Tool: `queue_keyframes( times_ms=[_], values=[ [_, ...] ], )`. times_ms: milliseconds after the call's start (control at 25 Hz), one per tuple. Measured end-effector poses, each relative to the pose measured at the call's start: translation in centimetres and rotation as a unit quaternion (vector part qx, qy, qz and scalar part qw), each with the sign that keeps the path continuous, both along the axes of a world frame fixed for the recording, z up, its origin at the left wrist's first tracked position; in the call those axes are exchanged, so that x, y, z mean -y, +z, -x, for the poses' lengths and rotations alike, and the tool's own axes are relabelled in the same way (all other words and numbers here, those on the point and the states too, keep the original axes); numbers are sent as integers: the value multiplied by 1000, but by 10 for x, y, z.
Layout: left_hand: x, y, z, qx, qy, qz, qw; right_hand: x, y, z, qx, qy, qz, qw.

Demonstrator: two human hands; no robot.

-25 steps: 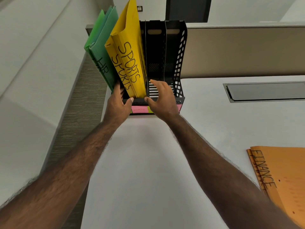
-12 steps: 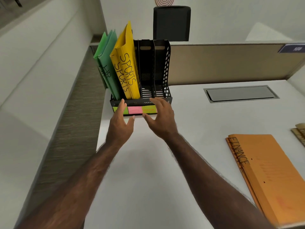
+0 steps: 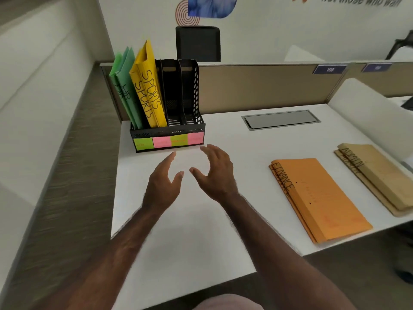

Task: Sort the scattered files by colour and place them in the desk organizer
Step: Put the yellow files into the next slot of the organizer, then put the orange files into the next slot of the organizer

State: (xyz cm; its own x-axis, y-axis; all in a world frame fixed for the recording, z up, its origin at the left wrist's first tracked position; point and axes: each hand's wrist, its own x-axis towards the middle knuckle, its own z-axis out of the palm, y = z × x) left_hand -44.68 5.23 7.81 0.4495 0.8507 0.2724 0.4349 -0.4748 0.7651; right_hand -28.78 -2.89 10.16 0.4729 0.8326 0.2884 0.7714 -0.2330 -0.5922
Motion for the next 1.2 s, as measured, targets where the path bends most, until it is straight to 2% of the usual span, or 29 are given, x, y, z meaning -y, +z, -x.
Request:
queue_keyframes(
  times_ms=[440,720,1200],
  values=[
    [113,-18,-30,10,-138,20,990,150,-25,-8,-19,-128,15,991],
    [169,-19,-57,-3,-194,25,981,219,-35,-19,-34,-190,30,981],
    [187,-20,-112,-30,-189,9,982,255,-39,-86,-65,-202,3,977]
  ],
)
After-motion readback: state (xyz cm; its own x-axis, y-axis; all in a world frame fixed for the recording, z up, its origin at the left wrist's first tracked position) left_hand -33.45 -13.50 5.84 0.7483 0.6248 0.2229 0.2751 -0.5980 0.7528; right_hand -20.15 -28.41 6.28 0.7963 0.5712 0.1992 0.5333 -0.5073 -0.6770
